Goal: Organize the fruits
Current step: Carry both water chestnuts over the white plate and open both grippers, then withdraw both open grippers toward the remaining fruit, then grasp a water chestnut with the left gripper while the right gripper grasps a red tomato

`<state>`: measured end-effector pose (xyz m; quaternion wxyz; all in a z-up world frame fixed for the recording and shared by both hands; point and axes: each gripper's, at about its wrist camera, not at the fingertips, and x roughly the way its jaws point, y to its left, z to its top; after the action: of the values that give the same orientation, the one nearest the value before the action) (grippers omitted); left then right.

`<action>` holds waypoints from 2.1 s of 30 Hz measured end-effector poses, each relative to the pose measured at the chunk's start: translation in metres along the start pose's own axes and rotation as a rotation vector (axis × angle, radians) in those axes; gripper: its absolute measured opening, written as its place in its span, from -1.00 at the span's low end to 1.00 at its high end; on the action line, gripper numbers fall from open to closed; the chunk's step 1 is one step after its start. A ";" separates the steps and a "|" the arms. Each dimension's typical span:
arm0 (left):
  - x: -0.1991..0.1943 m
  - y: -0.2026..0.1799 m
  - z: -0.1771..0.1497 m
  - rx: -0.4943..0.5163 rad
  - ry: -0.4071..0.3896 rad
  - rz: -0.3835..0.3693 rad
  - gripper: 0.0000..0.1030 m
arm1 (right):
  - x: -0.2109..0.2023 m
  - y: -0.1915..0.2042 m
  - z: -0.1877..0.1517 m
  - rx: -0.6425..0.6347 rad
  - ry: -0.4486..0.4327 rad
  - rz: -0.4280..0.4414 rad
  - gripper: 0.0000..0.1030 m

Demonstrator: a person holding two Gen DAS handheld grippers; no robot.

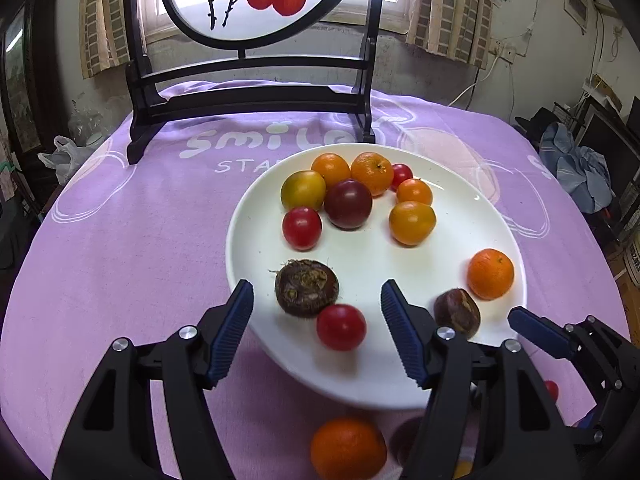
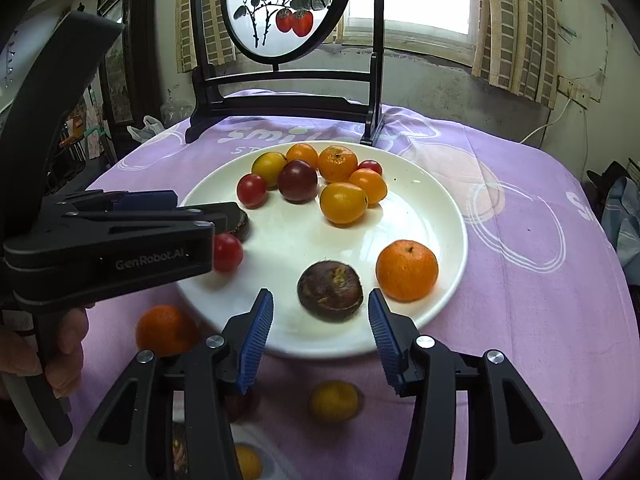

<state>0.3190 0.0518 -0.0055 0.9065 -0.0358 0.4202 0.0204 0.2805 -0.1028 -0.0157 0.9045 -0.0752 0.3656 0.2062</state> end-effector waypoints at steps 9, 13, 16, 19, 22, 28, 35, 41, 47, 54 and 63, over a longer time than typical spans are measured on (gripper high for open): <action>-0.043 -0.009 -0.036 0.021 -0.020 -0.036 0.38 | -0.040 -0.006 -0.031 0.013 -0.008 0.003 0.04; -0.055 -0.015 -0.059 0.031 -0.002 -0.059 0.40 | -0.055 -0.012 -0.049 0.029 -0.012 -0.004 0.09; -0.063 -0.019 -0.076 0.041 0.011 -0.064 0.40 | -0.060 -0.016 -0.059 0.049 -0.005 0.000 0.11; -0.070 -0.021 -0.090 0.045 0.017 -0.070 0.40 | -0.066 -0.017 -0.069 0.048 -0.004 -0.005 0.26; -0.073 -0.024 -0.103 0.048 0.032 -0.082 0.40 | -0.072 -0.018 -0.076 0.033 -0.018 -0.030 0.26; -0.069 -0.035 -0.128 0.085 0.076 -0.108 0.40 | -0.072 -0.028 -0.091 0.058 -0.003 -0.036 0.26; -0.052 -0.053 -0.144 0.155 0.123 -0.100 0.34 | -0.066 -0.030 -0.096 0.052 0.021 -0.022 0.27; -0.051 -0.050 -0.142 0.165 0.093 -0.097 -0.13 | -0.064 -0.029 -0.097 0.048 0.028 -0.019 0.27; -0.051 -0.050 -0.142 0.181 0.073 -0.091 -0.13 | -0.061 -0.034 -0.098 0.055 0.046 -0.038 0.27; -0.055 -0.041 -0.139 0.157 0.057 -0.112 -0.14 | -0.049 -0.044 -0.099 0.093 0.088 -0.088 0.27; -0.056 -0.033 -0.137 0.123 0.062 -0.125 -0.14 | -0.026 -0.046 -0.084 0.096 0.129 -0.127 0.20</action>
<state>0.1811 0.0072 -0.0497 0.8930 -0.0069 0.4455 -0.0633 0.2311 -0.1768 -0.0590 0.8929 -0.0680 0.4270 0.1257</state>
